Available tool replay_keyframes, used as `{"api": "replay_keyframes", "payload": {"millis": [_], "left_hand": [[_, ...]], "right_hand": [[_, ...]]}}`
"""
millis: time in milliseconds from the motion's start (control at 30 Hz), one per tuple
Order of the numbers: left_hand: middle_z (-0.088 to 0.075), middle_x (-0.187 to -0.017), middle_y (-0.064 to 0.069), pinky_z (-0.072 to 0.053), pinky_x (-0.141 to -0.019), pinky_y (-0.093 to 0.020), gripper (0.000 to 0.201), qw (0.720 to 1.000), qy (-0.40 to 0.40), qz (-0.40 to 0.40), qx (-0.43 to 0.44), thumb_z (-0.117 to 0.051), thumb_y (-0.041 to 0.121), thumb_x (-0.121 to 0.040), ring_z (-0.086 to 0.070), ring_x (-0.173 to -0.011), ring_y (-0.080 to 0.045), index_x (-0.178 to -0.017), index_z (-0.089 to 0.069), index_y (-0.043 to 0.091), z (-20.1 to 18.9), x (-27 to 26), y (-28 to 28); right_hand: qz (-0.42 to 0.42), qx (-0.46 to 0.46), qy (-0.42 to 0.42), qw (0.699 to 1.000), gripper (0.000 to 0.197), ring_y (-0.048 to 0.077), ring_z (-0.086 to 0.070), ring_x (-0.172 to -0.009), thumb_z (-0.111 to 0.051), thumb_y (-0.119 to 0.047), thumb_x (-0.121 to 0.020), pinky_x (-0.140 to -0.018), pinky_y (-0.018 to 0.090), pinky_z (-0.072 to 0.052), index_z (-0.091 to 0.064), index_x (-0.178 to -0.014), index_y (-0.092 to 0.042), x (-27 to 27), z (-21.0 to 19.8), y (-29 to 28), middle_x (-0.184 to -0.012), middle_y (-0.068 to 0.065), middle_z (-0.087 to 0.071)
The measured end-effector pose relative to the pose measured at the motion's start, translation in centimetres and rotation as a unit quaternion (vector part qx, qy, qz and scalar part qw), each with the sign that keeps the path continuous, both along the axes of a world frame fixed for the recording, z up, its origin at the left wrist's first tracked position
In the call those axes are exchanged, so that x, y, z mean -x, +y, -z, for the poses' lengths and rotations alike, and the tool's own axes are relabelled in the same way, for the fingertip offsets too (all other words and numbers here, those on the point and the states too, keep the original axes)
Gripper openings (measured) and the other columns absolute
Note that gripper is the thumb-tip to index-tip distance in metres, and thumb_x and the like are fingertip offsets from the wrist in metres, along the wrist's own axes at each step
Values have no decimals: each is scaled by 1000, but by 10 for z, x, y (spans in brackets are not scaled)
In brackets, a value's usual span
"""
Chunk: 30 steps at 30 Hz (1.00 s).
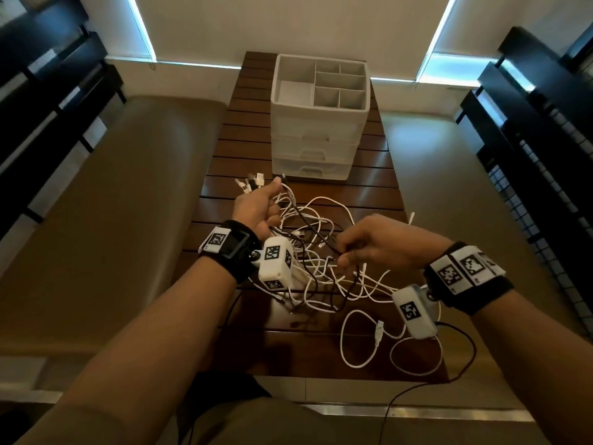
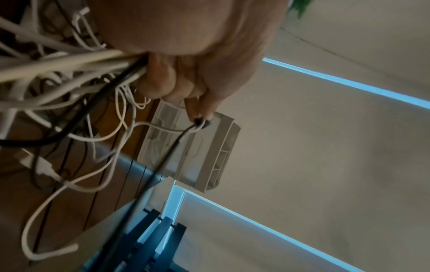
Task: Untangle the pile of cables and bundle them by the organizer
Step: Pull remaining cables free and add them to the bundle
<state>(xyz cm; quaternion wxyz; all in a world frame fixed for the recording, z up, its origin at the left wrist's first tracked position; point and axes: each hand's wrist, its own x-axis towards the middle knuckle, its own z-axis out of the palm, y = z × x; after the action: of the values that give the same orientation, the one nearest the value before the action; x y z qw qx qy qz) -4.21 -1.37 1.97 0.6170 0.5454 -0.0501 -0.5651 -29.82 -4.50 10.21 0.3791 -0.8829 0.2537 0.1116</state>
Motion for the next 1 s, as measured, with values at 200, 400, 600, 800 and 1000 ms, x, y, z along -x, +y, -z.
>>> {"api": "replay_keyframes", "payload": {"millis": [200, 400, 600, 800, 1000], "left_hand": [[-29, -56, 7, -20, -32, -19, 12, 997, 50, -57, 28, -65, 21, -104, -23, -37, -5, -115, -66, 17, -2, -8, 9], [-30, -52, 10, -20, -34, -21, 16, 999, -45, -13, 8, -72, 28, -100, -25, -39, -6, -106, -69, 13, -12, 7, 26], [-29, -53, 10, -19, -35, -19, 45, 994, -6, 102, 47, -74, 62, -86, -22, -40, -5, -89, -64, 18, -27, 32, 49], [-36, -46, 10, -23, -33, -19, 31, 991, -25, 116, 64, -75, 42, -94, -25, -35, -5, -83, -67, 14, -39, 40, 44], [-31, -50, 9, -21, -34, -21, 36, 990, -55, 63, 109, -77, 29, -95, -22, -38, -6, -70, -52, 26, -43, 36, 40]], "right_hand": [[47, 5, -5, 999, 15, 16, -69, -74, -59, -22, -104, -74, 34, -59, -73, -108, -22, 12, -10, 2, -85, 3, -73], [245, 7, -251, 936, 18, 18, -69, -69, -55, -15, -107, -64, 33, -59, -72, -112, -18, 8, -3, 2, -78, 11, -71], [155, 11, -250, 956, 14, 20, -71, -73, -61, -11, -103, -70, 29, -62, -74, -109, -14, -10, 17, 26, -80, 4, -72], [16, 61, -152, 986, 30, -3, -68, -79, -65, -1, -96, -70, 11, -51, -77, -119, -17, -4, 39, 37, -88, -14, -73], [20, 33, -109, 993, 26, -8, -68, -96, -67, -9, -97, -84, 12, -52, -76, -119, -18, 14, 50, 43, -103, -17, -73]]}}
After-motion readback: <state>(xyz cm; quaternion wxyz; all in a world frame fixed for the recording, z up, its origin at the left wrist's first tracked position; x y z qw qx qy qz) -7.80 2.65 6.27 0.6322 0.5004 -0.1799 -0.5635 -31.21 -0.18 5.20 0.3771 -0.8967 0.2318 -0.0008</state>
